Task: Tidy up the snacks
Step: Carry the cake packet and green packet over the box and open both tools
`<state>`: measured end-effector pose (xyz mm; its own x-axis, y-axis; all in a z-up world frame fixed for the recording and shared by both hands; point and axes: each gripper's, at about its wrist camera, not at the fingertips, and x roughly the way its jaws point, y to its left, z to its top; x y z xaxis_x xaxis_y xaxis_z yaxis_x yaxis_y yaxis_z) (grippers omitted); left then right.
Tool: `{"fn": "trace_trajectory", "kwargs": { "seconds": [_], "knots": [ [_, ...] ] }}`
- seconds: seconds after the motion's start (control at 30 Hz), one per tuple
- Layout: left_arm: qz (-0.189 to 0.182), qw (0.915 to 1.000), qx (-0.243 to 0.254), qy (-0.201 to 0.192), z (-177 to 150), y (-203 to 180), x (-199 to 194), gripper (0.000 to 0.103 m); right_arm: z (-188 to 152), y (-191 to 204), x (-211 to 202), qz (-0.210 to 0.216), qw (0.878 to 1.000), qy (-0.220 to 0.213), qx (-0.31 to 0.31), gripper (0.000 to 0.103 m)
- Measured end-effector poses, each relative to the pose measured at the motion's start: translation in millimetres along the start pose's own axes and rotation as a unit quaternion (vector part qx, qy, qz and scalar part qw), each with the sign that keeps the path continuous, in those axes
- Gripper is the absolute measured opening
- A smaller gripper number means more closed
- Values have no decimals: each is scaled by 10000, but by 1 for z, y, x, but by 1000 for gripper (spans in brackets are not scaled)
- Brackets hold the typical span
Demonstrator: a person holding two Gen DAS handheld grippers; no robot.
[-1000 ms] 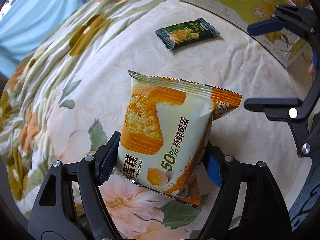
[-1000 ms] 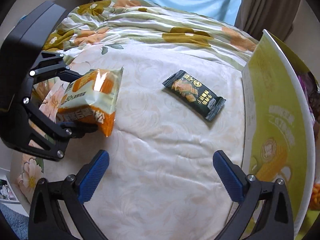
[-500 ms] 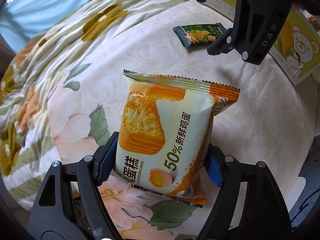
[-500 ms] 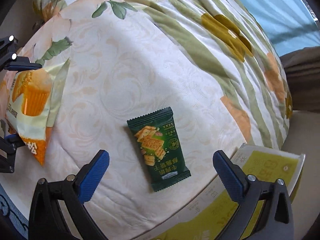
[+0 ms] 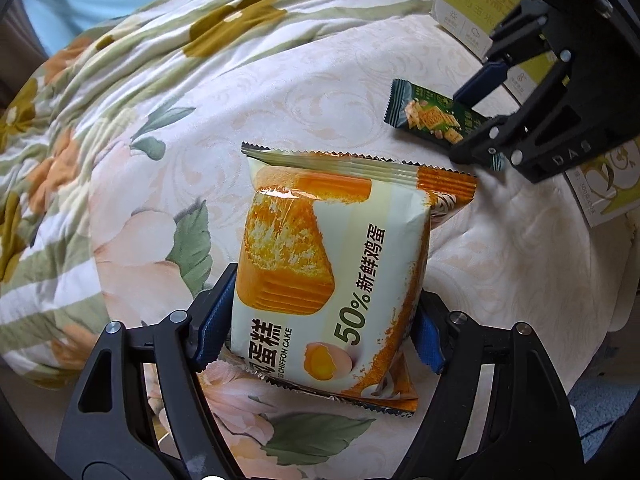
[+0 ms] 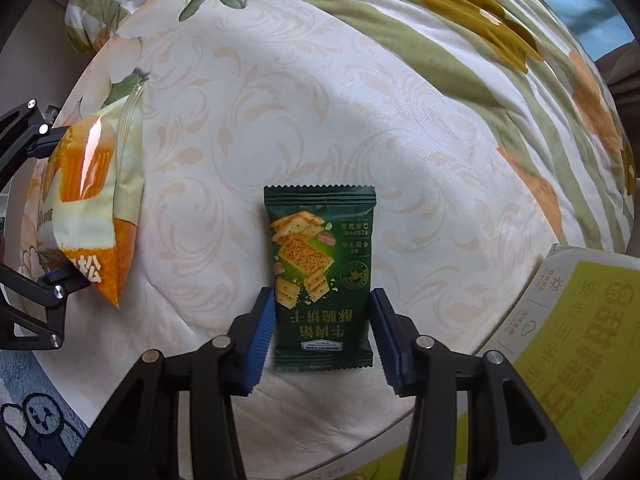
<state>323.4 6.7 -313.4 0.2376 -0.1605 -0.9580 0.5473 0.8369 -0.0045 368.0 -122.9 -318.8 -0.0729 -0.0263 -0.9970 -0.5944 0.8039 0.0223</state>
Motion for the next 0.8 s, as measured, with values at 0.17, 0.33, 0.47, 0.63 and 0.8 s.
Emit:
{"fn": "trace_trajectory", "kwargs": {
  "seconds": [0.17, 0.33, 0.47, 0.63, 0.8],
  "knots": [
    [-30, 9986, -523, 22, 2, 3, 4, 73, -17, 19, 0, 49, 9984, -340, 440, 43],
    [55, 9979, -645, -10, 3, -1, 5, 73, -29, 28, -1, 22, 9919, -844, 948, 44],
    [54, 9968, -801, -29, 0, 0, 3, 73, -35, 35, -4, -22, 9855, -1179, 1222, 44],
    [72, 9949, -1003, -122, -2, 2, 0, 68, -44, 43, -7, -54, 9806, -1453, 1317, 44],
    [-6, 9938, -1098, -164, -3, 5, -2, 63, -49, 43, -4, -103, 9742, -1740, 1432, 40]
  ]
}}
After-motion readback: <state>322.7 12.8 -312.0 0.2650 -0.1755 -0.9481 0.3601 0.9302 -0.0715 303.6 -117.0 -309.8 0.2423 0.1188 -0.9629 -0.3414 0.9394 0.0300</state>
